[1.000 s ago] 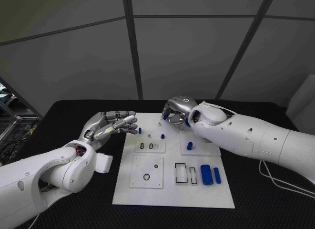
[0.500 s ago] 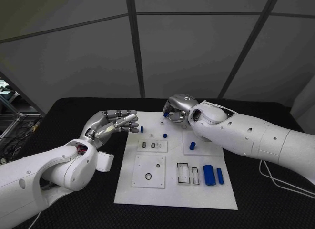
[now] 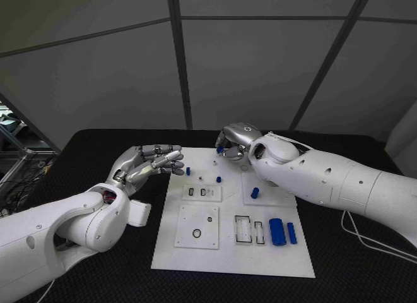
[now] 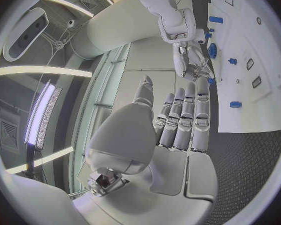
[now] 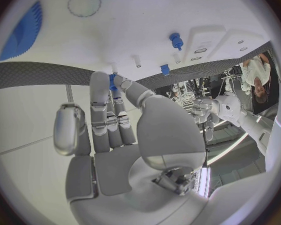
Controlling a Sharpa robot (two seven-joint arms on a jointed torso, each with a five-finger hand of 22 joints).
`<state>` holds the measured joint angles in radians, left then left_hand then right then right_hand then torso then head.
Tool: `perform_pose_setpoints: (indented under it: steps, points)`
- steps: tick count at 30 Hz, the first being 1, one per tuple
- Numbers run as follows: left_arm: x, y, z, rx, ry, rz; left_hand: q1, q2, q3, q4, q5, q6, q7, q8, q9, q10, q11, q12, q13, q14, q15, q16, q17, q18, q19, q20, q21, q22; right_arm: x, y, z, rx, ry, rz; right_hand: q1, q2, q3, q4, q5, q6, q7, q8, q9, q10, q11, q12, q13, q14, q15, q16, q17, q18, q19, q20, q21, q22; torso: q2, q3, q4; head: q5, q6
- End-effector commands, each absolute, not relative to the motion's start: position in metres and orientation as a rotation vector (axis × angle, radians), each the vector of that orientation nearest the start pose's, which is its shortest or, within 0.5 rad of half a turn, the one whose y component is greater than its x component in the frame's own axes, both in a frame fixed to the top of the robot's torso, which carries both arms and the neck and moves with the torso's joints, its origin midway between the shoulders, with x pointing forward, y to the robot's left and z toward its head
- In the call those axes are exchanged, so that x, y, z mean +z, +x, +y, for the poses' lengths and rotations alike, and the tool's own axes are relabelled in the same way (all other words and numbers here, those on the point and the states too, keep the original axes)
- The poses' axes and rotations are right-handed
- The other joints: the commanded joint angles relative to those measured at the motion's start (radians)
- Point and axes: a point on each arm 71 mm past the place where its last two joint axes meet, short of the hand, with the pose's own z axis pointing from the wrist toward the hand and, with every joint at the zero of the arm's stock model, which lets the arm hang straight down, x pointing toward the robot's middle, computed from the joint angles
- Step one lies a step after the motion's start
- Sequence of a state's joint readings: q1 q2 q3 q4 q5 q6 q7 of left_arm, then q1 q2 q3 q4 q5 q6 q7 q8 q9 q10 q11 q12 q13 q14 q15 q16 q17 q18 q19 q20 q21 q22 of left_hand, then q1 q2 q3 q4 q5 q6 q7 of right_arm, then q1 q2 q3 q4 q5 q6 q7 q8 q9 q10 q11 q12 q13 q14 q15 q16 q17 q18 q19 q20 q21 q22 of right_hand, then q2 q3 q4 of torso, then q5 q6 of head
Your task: Assemble the parts on the task board
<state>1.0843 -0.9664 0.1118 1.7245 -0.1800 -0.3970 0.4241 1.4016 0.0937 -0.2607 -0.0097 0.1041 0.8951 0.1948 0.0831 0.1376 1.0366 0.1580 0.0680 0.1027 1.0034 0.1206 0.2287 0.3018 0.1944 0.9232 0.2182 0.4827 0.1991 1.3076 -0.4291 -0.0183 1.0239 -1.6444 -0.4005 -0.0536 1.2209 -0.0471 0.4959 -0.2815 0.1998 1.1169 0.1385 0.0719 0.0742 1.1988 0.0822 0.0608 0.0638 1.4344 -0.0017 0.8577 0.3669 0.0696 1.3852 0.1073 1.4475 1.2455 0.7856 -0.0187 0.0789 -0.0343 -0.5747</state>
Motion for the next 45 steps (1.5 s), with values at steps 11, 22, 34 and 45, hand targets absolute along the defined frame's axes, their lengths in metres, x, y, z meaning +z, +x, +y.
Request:
perform_pose_setpoints:
  steps: [11, 22, 34, 45]
  points:
    - [-0.15, 0.452, 0.212, -1.588, -0.943, 1.335, 0.0, 0.008, -0.002, -0.002, 0.001, -0.001, 0.002, -0.006, 0.001, -0.004, 0.0, -0.004, -0.001, -0.006, -0.001, -0.001, 0.001, -0.017, -0.005, 0.001, -0.004, -0.001, -0.137, 0.584, -0.114, 0.491, -0.355, 1.453, -0.01, -0.004, 0.012, 0.0, -0.004, 0.005, 0.002, -0.008, -0.002, -0.016, 0.003, -0.003, -0.002, -0.012, 0.002, 0.007, -0.002, -0.003, -0.007, -0.001, 0.0, -0.009, 0.0, 0.0, -0.0013, 0.0, -0.001]
    - [-0.149, 0.453, 0.213, -1.582, -0.944, 1.332, 0.0, 0.008, -0.003, -0.003, 0.0, -0.002, 0.002, -0.007, 0.001, -0.005, 0.0, -0.005, -0.002, -0.006, -0.001, -0.001, 0.003, -0.016, -0.005, 0.001, -0.004, -0.001, -0.138, 0.585, -0.114, 0.484, -0.356, 1.468, -0.015, -0.007, 0.014, 0.002, -0.006, 0.003, 0.003, -0.008, -0.003, -0.021, 0.004, -0.002, -0.002, -0.013, 0.003, 0.007, -0.004, -0.002, -0.012, 0.0, -0.003, -0.016, 0.0, 0.0004, -0.0026, 0.006, -0.001]
    - [-0.149, 0.454, 0.214, -1.582, -0.943, 1.332, 0.0, 0.009, -0.003, -0.004, 0.0, -0.003, 0.002, -0.008, 0.001, -0.006, 0.0, -0.005, -0.002, -0.006, -0.001, -0.001, 0.004, -0.016, -0.006, 0.001, -0.005, -0.002, -0.134, 0.587, -0.115, 0.487, -0.334, 1.418, -0.004, -0.073, -0.04, 0.002, -0.072, -0.225, -0.004, -0.009, -0.012, -0.258, 0.046, 0.0, -0.003, -0.07, 0.034, -0.062, -0.049, 0.051, -0.191, 0.028, -0.139, -0.3, 0.0, -0.0005, -0.0018, 0.004, 0.003]
    - [-0.149, 0.454, 0.218, -1.574, -0.945, 1.332, 0.0, 0.009, -0.004, -0.005, -0.002, -0.004, 0.001, -0.009, 0.001, -0.009, 0.0, -0.006, -0.002, -0.007, -0.001, -0.001, 0.005, -0.016, -0.006, 0.002, -0.005, -0.002, -0.125, 0.578, -0.134, 0.529, -0.272, 1.349, 0.045, -0.052, -0.147, 0.027, -0.069, -0.19, 0.005, 0.01, -0.003, -0.223, 0.036, 0.023, 0.007, -0.036, 0.028, -0.106, -0.086, 0.052, -0.174, 0.027, -0.165, -0.316, -0.002, 0.0002, -0.0104, -0.002, 0.008]
